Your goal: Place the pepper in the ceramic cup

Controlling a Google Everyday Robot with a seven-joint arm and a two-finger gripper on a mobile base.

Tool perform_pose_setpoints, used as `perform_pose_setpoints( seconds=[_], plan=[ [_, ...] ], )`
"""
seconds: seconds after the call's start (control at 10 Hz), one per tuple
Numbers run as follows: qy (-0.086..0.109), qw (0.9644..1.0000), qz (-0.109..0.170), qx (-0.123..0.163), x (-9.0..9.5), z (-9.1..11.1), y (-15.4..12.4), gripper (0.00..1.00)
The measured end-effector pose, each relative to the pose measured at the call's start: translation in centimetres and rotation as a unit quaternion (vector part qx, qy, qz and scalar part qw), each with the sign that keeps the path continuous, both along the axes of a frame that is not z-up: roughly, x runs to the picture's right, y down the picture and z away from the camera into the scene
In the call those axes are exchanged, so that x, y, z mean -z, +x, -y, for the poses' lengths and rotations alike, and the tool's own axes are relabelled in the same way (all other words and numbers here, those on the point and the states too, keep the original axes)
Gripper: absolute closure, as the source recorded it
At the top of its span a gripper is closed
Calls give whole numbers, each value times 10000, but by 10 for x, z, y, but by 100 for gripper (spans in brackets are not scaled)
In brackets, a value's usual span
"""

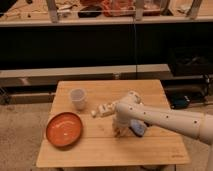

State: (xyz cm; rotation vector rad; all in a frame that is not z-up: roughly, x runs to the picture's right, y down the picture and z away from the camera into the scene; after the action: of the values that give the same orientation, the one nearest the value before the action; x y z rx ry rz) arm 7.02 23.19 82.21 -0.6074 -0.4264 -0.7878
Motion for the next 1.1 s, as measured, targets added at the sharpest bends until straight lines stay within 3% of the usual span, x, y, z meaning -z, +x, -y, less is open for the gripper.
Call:
perform_pose_setpoints(
  seconds=[0.2,0.6,0.9,1.1],
  plan=[
    [16,10000,29,-23,10,28,-8,97],
    [68,10000,28,-33,10,47,-11,97],
    [143,9998,86,55,25,83,-36,97],
    [170,9998,56,87,26,88,-36,97]
  ],
)
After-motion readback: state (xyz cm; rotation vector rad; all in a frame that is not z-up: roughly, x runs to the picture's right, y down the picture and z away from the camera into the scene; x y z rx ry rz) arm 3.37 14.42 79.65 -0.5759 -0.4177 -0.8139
